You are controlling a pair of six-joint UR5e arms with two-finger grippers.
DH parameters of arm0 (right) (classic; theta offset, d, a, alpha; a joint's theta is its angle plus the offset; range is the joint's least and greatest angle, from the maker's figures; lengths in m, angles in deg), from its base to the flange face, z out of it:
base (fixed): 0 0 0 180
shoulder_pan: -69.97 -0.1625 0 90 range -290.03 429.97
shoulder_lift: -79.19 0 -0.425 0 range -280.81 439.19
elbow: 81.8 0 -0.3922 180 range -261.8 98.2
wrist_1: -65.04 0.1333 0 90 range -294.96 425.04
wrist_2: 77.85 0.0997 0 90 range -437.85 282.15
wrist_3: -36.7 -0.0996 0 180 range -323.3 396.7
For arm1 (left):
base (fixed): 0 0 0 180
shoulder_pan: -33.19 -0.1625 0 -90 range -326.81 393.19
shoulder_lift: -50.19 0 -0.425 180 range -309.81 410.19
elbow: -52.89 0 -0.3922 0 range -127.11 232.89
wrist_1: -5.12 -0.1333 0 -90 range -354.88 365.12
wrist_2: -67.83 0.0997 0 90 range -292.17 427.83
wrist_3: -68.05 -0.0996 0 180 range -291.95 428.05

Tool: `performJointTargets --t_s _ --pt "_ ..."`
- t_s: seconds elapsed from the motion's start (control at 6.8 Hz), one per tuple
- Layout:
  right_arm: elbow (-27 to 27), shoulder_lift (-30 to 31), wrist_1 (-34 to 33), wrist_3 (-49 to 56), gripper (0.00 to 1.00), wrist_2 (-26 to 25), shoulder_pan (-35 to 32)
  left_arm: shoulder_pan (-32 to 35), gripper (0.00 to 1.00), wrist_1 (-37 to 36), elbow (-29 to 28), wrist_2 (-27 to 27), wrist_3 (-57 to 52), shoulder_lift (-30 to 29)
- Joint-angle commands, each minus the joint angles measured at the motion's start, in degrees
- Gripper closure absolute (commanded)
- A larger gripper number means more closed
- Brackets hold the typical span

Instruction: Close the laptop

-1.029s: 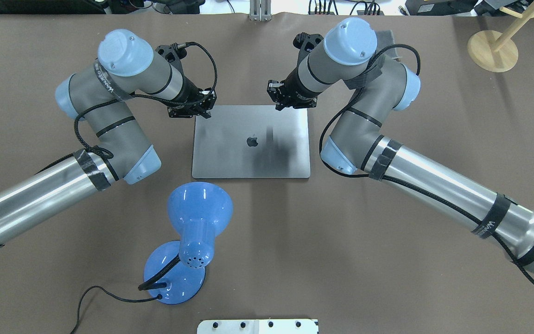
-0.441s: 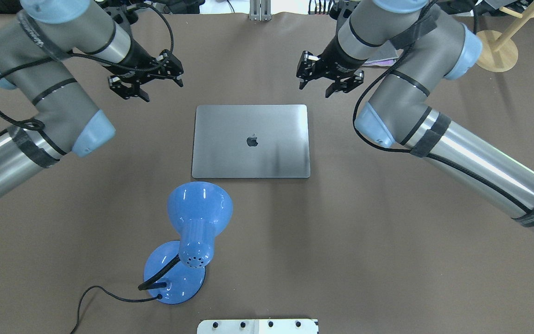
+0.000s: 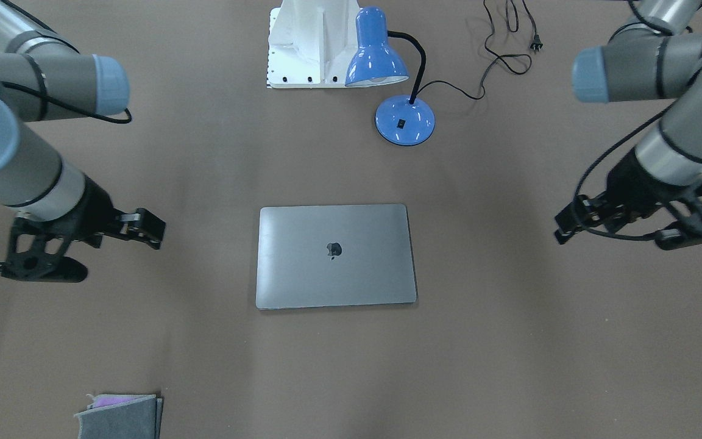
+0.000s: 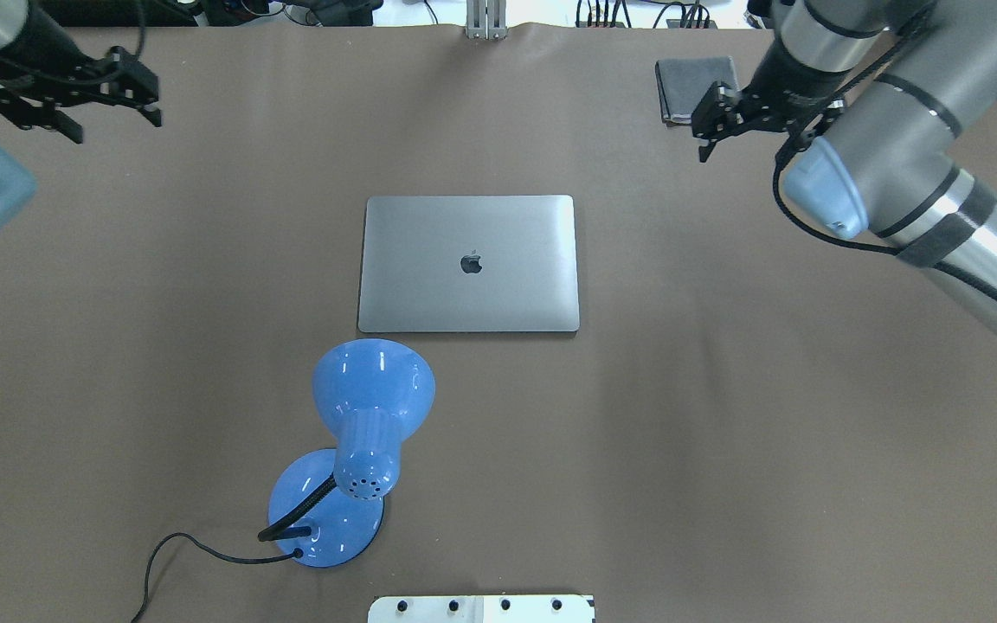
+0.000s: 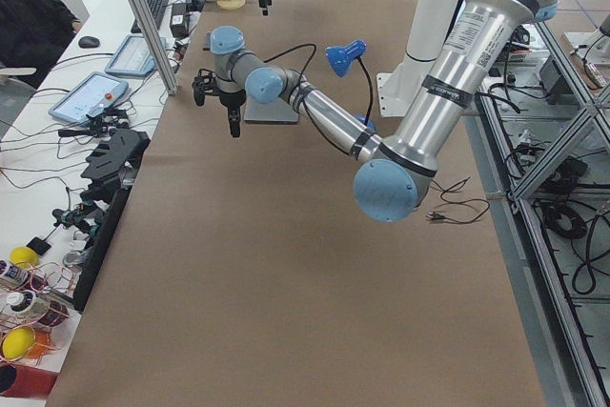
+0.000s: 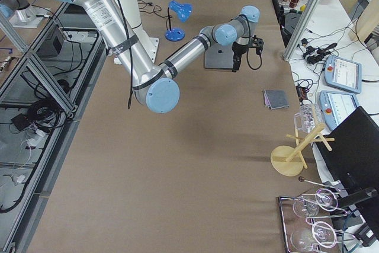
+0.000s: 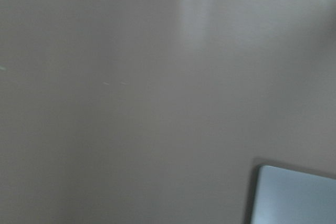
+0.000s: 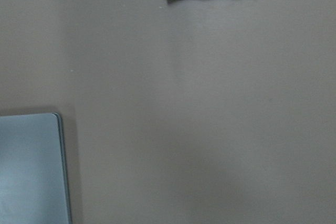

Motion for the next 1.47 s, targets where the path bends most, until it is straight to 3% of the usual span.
performJointTargets --t_s 0.0,0.29,0.44,0.59,0.88,1.32 --pt "-4.3 7.4 -3.3 8.9 0.0 0.6 -7.7 10.5 0.01 -2.2 1.7 -0.4 -20.1 9.2" --pt "-2.5 14.4 -1.9 25.0 0.0 -1.1 -13.8 16.8 0.01 -2.2 0.8 -3.3 -29.6 13.6" --pt "1.4 16.1 -1.8 33.0 0.0 -1.3 -16.1 17.1 0.01 -2.2 0.7 -3.5 -30.6 15.3" --pt "4.6 16.5 -0.6 34.9 0.0 -0.6 -17.8 17.1 0.01 -2.2 0.1 -3.6 -30.6 16.4" --pt "4.6 18.6 -0.3 35.9 0.0 -0.3 -18.2 18.8 0.01 -2.2 -2.8 -10.0 -30.5 17.6" --pt "3.9 22.1 -0.3 39.7 0.0 2.3 -20.3 20.8 0.01 -1.4 -3.9 -10.6 -36.6 21.9"
